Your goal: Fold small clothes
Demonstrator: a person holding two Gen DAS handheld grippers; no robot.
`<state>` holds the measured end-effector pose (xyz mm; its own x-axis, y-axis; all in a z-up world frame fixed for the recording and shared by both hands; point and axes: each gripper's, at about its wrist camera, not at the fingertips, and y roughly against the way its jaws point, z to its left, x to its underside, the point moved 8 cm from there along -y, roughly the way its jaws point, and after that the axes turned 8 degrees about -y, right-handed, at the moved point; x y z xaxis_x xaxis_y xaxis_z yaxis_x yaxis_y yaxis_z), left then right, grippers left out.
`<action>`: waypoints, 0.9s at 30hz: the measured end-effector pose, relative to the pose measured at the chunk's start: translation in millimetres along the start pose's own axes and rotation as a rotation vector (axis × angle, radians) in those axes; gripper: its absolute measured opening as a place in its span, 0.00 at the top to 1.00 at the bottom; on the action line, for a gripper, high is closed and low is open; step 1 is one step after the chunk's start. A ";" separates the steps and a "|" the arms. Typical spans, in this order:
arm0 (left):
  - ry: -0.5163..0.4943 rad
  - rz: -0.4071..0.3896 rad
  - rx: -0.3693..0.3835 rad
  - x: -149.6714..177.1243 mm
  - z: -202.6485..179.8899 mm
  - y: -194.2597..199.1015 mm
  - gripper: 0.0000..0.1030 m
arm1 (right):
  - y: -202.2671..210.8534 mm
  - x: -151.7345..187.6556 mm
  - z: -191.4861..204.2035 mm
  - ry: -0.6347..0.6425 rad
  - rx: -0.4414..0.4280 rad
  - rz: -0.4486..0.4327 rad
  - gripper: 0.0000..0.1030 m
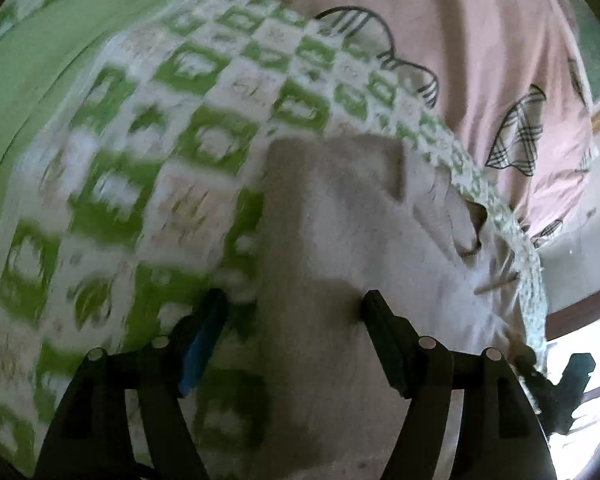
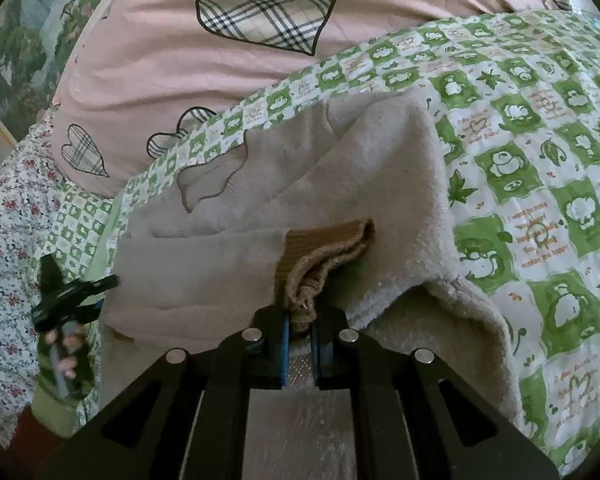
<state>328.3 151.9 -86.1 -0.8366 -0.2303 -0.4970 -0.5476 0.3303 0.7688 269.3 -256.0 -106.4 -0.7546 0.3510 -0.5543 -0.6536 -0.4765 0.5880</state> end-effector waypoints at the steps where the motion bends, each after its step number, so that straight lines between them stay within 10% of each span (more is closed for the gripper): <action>1: -0.027 -0.017 -0.009 -2.8 -3.4 -0.5 0.63 | 0.5 -0.2 0.9 0.004 0.000 0.001 0.91; 3: -0.066 -0.044 -0.007 -4.7 -11.4 -0.3 0.91 | -0.3 -1.1 3.6 0.019 0.005 0.003 0.91; 9: -0.141 -0.320 -0.118 -3.6 -27.7 49.3 0.93 | 10.5 -11.5 31.9 0.103 -0.026 -0.077 0.91; 27: -0.168 -0.169 -0.334 8.5 -1.8 17.8 0.81 | -19.2 -2.1 -3.5 0.086 0.135 0.027 0.82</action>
<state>311.4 154.2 -76.0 -0.7412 -0.0936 -0.6648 -0.6660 -0.0215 0.7456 283.7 -250.4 -118.6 -0.7680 0.2664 -0.5824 -0.6394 -0.3699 0.6740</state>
